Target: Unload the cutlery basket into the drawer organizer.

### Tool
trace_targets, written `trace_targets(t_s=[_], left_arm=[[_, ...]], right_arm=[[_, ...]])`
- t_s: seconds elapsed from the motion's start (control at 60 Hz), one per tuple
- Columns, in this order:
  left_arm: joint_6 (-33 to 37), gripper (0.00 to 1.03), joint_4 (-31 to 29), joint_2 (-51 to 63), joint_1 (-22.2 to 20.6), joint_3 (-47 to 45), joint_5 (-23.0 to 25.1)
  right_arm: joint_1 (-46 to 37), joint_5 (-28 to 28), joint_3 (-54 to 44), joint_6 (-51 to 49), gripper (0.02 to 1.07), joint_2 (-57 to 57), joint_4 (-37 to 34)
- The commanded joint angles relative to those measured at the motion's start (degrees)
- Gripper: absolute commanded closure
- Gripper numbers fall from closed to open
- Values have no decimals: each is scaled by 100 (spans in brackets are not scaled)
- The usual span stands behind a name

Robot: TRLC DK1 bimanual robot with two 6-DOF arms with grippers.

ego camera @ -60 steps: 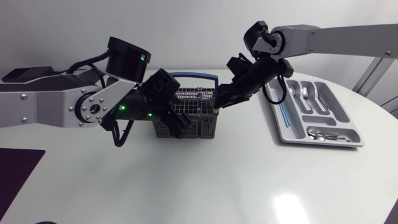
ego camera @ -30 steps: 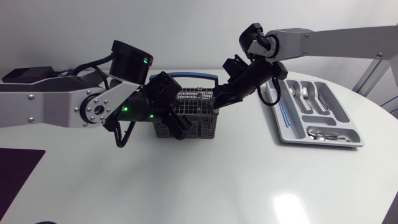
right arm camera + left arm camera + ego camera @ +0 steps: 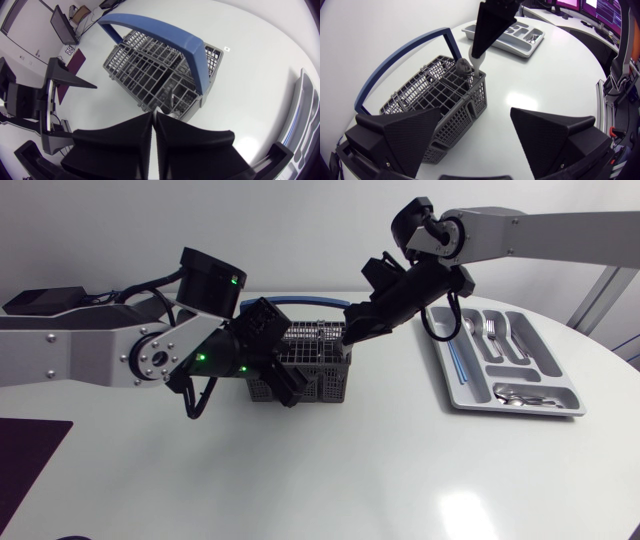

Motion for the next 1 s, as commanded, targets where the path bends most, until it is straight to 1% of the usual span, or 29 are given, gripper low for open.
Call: trace_targets(t_s=[0.0,0.367,0.5,0.733,0.9,0.983], left_arm=[[159,5,31,99,26,-134,53],[150,5,-4,99,-9,-134,53],[150,5,-4,143,-45,-134,44],[150,5,-13,126,-45,-178,27],[150,5,-30,117,-18,-196,27],[150,5,-39,117,-18,-178,27]], right_arm=[[-4,-120,-51,115,101,-256,-143],[-259,-366,-51,123,101,-827,-591],[-267,-393,-95,290,101,-845,-600],[-470,-287,-60,967,101,-968,-398],[-716,-454,-139,1029,101,-1223,-451],[-856,-419,-306,1002,101,-1390,-477]])
